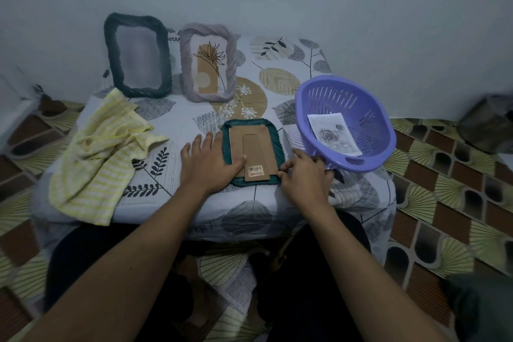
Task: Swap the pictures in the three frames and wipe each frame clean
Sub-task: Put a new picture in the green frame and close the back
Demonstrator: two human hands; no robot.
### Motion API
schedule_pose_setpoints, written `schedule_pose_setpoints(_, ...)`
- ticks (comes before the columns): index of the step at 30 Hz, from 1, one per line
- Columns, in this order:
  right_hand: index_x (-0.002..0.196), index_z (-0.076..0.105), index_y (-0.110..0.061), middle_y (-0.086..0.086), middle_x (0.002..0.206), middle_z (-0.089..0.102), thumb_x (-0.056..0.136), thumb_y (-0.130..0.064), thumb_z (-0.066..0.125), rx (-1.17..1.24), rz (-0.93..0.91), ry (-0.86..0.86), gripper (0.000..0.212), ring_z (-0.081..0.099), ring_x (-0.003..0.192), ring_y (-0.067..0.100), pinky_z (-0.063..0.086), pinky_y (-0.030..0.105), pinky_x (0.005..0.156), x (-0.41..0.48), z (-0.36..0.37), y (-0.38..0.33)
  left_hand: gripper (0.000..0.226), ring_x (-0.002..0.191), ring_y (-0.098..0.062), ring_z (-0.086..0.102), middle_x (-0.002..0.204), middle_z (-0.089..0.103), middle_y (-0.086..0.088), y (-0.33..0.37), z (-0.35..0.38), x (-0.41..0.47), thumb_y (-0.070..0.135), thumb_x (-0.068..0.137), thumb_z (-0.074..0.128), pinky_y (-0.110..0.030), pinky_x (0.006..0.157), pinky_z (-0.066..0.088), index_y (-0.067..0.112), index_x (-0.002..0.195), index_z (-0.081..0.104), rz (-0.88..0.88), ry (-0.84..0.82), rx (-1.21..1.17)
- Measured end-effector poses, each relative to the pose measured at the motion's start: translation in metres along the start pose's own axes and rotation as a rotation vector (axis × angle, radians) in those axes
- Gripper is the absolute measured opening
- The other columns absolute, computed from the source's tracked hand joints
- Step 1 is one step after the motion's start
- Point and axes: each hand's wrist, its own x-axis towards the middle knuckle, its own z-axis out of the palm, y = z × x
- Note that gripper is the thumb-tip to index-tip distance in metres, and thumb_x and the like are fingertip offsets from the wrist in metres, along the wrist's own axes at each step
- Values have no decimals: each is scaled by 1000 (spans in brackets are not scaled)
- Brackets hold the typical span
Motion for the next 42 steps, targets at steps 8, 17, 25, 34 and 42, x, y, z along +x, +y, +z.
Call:
schedule_pose_setpoints(8, 124, 67, -27, -19, 139, 56, 91, -30, 67, 29, 3, 9, 33, 36, 132, 22, 27, 43, 101, 6, 5, 4, 97, 151, -28, 14, 165, 19, -6, 0, -1, 0, 84, 84, 21, -53, 119, 12, 21, 157, 16, 2, 4, -3)
schedule_pose_setpoints(17, 130, 60, -35, -14, 121, 66, 89, -31, 67, -46, -123, 67, 42, 42, 123, 20, 33, 44, 95, 8, 8, 9, 95, 151, -28, 14, 165, 18, -7, 1, 0, 0, 83, 85, 22, -52, 119, 12, 22, 158, 16, -3, 8, -3)
schedule_pose_setpoints(25, 103, 69, -29, -4, 139, 60, 91, -22, 64, 273, -63, -105, 16, 53, 125, 27, 41, 43, 106, 19, 9, 16, 96, 151, -27, 14, 165, 18, -6, 1, -1, 0, 83, 83, 20, -52, 119, 12, 22, 157, 16, -3, 3, -3)
schedule_pose_setpoints(34, 144, 47, -27, 4, 153, 44, 100, -28, 47, 401, -107, -103, 44, 36, 136, 34, 31, 50, 112, 23, 25, -1, 94, 148, -27, 23, 156, 36, -9, 0, 0, 0, 83, 82, 35, -51, 119, 15, 14, 147, 34, -30, 54, -83)
schedule_pose_setpoints(42, 148, 42, -40, -2, 165, 23, 100, -33, 46, 228, -131, -151, 49, 26, 138, 38, 23, 49, 113, 30, 29, -18, 86, 147, -26, 26, 150, 44, -6, -2, 1, 1, 84, 80, 37, -52, 118, 16, 19, 136, 44, -23, 50, -151)
